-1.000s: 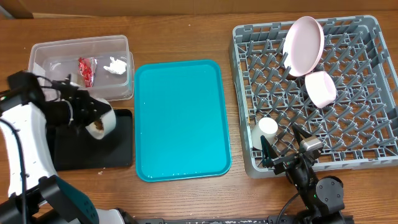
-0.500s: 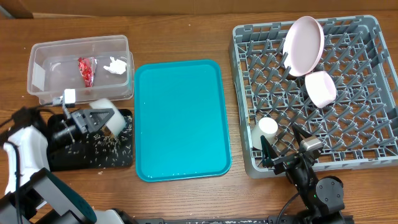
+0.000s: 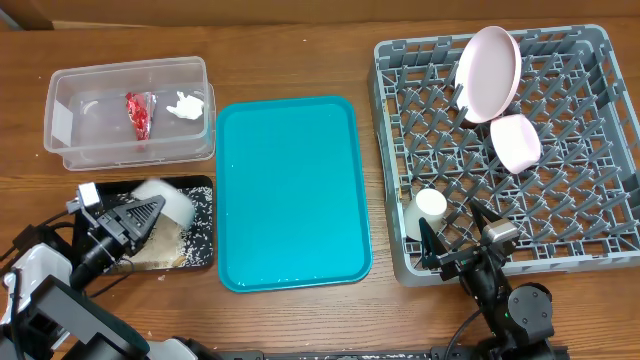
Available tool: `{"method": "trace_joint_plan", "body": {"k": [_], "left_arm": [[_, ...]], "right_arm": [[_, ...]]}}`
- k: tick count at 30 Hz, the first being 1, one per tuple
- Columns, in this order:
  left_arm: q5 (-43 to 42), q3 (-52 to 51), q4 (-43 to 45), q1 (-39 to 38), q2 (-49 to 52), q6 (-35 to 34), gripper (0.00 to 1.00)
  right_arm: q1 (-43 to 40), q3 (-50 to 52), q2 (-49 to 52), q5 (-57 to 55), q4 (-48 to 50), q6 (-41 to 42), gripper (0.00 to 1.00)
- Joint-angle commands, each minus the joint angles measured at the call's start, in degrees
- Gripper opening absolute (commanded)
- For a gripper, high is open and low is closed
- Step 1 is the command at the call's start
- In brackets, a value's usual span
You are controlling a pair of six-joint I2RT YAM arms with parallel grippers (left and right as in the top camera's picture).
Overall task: Sort waste into correct bins and load items into the dishwasher
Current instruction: 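Tip the bowl over the black tray to dump the food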
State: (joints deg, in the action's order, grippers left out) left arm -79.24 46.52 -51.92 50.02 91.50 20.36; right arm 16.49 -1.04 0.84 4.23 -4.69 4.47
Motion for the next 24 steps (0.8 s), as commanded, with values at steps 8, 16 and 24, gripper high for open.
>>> {"method": "trace_joint_plan", "body": {"k": [8, 16, 24], "left_arm": [[-11.4, -0.3, 5.5, 0.2, -0.8, 0.2, 0.04], [-8.4, -0.4, 5.0, 0.2, -0.8, 1.3, 0.04], [-3.3, -0.4, 3.2, 0.0, -0.8, 0.0, 0.04]], "right_arm": [[-0.3, 0.6, -0.5, -0.3, 0.3, 0.2, 1.00], [-0.3, 0.6, -0.5, -0.2, 0.3, 0.2, 1.00], [-0.3, 0.6, -0.5, -0.2, 0.3, 0.2, 1.00]]}}
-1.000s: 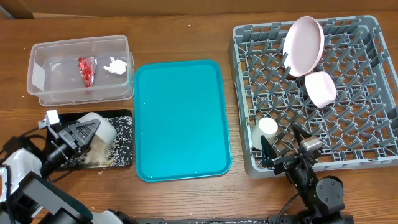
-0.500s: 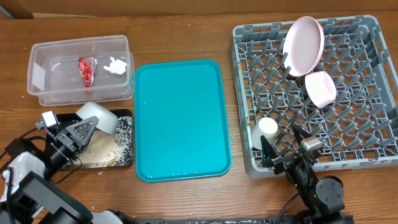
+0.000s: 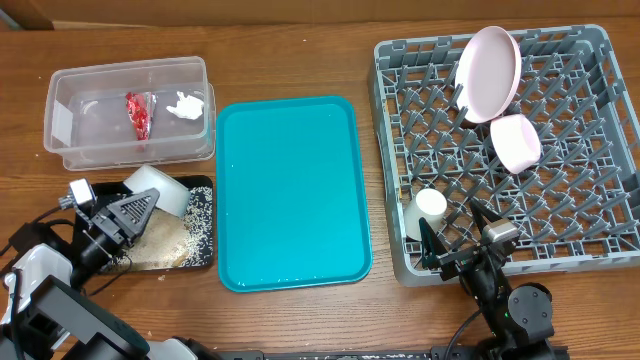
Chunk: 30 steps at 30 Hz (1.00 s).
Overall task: Sort waste into correct bins and load items into the dishwasher
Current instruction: 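Tip the bowl over the black tray to dump the food, then carry the empty bowl to the dish rack and set it down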
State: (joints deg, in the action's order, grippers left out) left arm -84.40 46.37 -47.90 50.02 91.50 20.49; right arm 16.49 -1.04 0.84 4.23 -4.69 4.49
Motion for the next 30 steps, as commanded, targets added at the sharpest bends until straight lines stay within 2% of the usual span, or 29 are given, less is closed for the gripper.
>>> {"method": "trace_joint_plan", "body": {"k": [1, 3, 6, 9, 13, 20, 25, 28, 30], "left_arm": [[1.9, -0.2, -0.9, -0.1, -0.8, 0.2, 0.04], [1.4, -0.2, -1.0, -0.6, -0.8, 1.6, 0.04], [1.0, -0.2, -0.8, -2.0, -0.8, 7.3, 0.04], [5.6, -0.2, 2.3, -3.7, -0.8, -0.3, 0.04], [5.9, 0.3, 1.6, -9.0, -0.8, -1.0, 0.04], [12.0, 7.6, -2.3, -27.9, -0.8, -3.2, 0.04], [14.4, 18.0, -2.1, -42.8, -0.8, -9.1, 0.04], [14.6, 23.2, 3.1, -50.4, -0.8, -16.0, 0.04], [15.2, 25.8, 10.9, -55.3, -0.8, -23.2, 0.04]], "right_arm": [[-0.3, 0.6, -0.5, -0.3, 0.3, 0.2, 1.00], [-0.3, 0.6, -0.5, -0.3, 0.3, 0.2, 1.00], [-0.3, 0.6, -0.5, -0.3, 0.3, 0.2, 1.00], [-0.3, 0.6, -0.5, -0.2, 0.3, 0.2, 1.00], [-0.3, 0.6, -0.5, -0.2, 0.3, 0.2, 1.00], [-0.3, 0.6, -0.5, -0.3, 0.3, 0.2, 1.00], [-0.3, 0.6, -0.5, -0.3, 0.3, 0.2, 1.00], [-0.3, 0.6, -0.5, -0.2, 0.3, 0.2, 1.00], [-0.3, 0.6, -0.5, -0.2, 0.3, 0.2, 1.00]]}}
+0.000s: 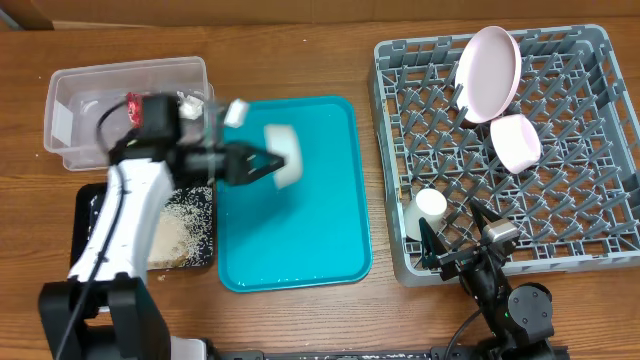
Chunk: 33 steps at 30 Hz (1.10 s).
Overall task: Sort waste into correct bins and load items into the dishwasher
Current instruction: 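Carry the empty bowl to the dish rack and set it down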
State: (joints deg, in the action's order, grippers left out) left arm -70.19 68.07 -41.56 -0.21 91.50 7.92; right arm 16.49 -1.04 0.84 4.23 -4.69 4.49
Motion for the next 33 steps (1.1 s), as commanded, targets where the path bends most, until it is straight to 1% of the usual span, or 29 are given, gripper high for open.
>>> {"method": "trace_joint_plan", "body": {"k": [1, 3, 6, 9, 11, 13, 14, 16, 22, 27, 29, 33], "left_arm": [[2.9, 4.7, 9.7, -7.5, -0.8, -16.2, 0.04], [7.6, 4.9, 19.6, -11.6, -0.8, -26.4, 0.04], [14.5, 4.9, 31.0, -17.5, -0.5, -36.4, 0.04], [18.5, 4.9, 42.7, -22.5, 0.6, -40.9, 0.04], [21.5, 4.9, 49.7, -25.2, 2.2, -46.1, 0.04], [22.6, 4.9, 55.1, -26.8, 4.2, -52.0, 0.04], [22.8, 4.9, 59.1, -27.6, 6.2, -56.6, 0.04], [22.8, 4.9, 64.8, -28.4, 9.7, -62.6, 0.04], [21.6, 4.9, 81.6, -28.8, 21.2, -76.7, 0.06], [18.9, 4.9, 98.9, -29.0, 29.4, -84.6, 0.08], [18.2, 4.9, 101.8, -29.1, 31.5, -85.1, 0.08], [16.9, 4.9, 101.6, -29.2, 34.1, -85.1, 0.09]], "right_arm": [[-0.3, 0.6, -0.5, -0.2, 0.3, 0.2, 1.00], [-0.3, 0.6, -0.5, -0.3, 0.3, 0.2, 1.00], [-0.3, 0.6, -0.5, -0.3, 0.3, 0.2, 1.00], [-0.3, 0.6, -0.5, -0.3, 0.3, 0.2, 1.00], [-0.3, 0.6, -0.5, -0.3, 0.3, 0.2, 1.00], [-0.3, 0.6, -0.5, -0.3, 0.3, 0.2, 1.00], [-0.3, 0.6, -0.5, -0.3, 0.3, 0.2, 1.00], [-0.3, 0.6, -0.5, -0.3, 0.3, 0.2, 1.00], [-0.3, 0.6, -0.5, -0.3, 0.3, 0.2, 1.00], [-0.3, 0.6, -0.5, -0.3, 0.3, 0.2, 1.00], [-0.3, 0.6, -0.5, -0.3, 0.3, 0.2, 1.00], [-0.3, 0.6, -0.5, -0.3, 0.3, 0.2, 1.00]]}}
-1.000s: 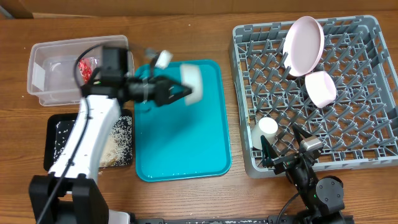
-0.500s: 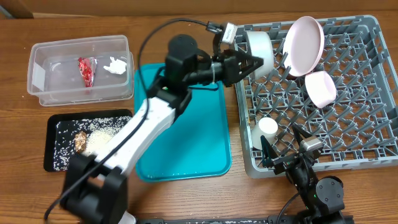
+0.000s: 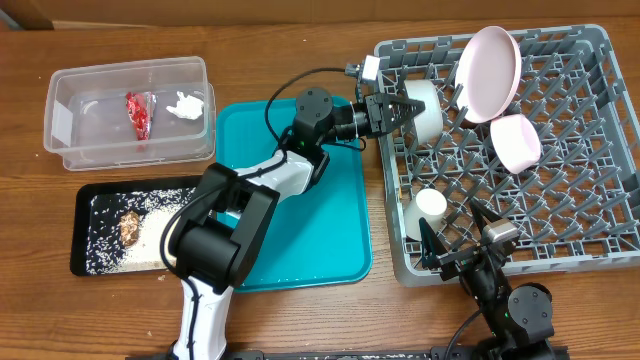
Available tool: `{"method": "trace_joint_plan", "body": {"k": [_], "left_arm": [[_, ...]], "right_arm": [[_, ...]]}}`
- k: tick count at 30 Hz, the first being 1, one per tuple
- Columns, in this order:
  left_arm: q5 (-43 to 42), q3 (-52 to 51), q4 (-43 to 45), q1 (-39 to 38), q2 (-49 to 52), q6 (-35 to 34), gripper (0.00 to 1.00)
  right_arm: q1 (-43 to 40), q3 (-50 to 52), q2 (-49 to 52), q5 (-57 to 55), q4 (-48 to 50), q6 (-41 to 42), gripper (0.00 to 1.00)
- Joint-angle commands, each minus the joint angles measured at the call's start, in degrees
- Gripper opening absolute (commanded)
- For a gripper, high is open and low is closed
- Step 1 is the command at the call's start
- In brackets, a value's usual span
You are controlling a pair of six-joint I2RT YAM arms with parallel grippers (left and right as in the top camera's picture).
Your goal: Sort waste into correct bins and load items into the dishwasher
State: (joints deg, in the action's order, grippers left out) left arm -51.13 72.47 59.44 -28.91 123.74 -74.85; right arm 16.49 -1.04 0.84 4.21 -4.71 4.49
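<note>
My left gripper [image 3: 402, 109] reaches across the teal tray and is shut on the rim of a white bowl [image 3: 428, 110]. The bowl is tipped on its side over the upper left of the grey dish rack [image 3: 590, 215]. Whether it rests on the rack's pegs cannot be told. A pink plate [image 3: 487, 70], a pink bowl [image 3: 515, 142] and a white cup [image 3: 432, 204] stand in the rack. My right gripper [image 3: 452, 230] is open at the rack's front edge, close to the cup. Rice and a brown scrap [image 3: 130, 227] lie in the black tray [image 3: 85, 255].
A clear plastic bin [image 3: 70, 120] at the back left holds a red wrapper [image 3: 138, 112] and a white tissue [image 3: 184, 104]. The teal tray [image 3: 300, 240] lies between the black tray and the rack, under my left arm.
My left gripper has moved right with the white bowl, from above the teal tray's upper left to the rack's upper left. The right arm has not moved.
My left gripper held the white bowl over the black tray at the front left, with rice beneath it. Then the bowl was at that tray's far edge, then over the teal tray, and now it is at the rack. Rice and a scrap lie in the black tray.
</note>
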Motion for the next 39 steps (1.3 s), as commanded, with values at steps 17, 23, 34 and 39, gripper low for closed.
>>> {"method": "trace_joint_plan", "body": {"k": [17, 23, 34, 39], "left_arm": [[0.4, 1.3, 3.8, -2.0, 1.9, -0.5, 0.08], [3.0, 1.3, 3.3, -2.6, 1.9, -0.6, 0.07], [-10.1, 5.6, 2.3, 0.4, 1.7, 6.1, 0.63], [-13.9, 12.7, -13.1, 2.4, -1.0, 12.6, 0.92]], "right_arm": [[-0.3, 0.6, -0.5, -0.2, 0.3, 0.2, 1.00], [-0.3, 0.6, -0.5, -0.2, 0.3, 0.2, 1.00], [-0.3, 0.6, -0.5, -0.2, 0.3, 0.2, 1.00], [-0.3, 0.6, -0.5, -0.2, 0.3, 0.2, 1.00]]}}
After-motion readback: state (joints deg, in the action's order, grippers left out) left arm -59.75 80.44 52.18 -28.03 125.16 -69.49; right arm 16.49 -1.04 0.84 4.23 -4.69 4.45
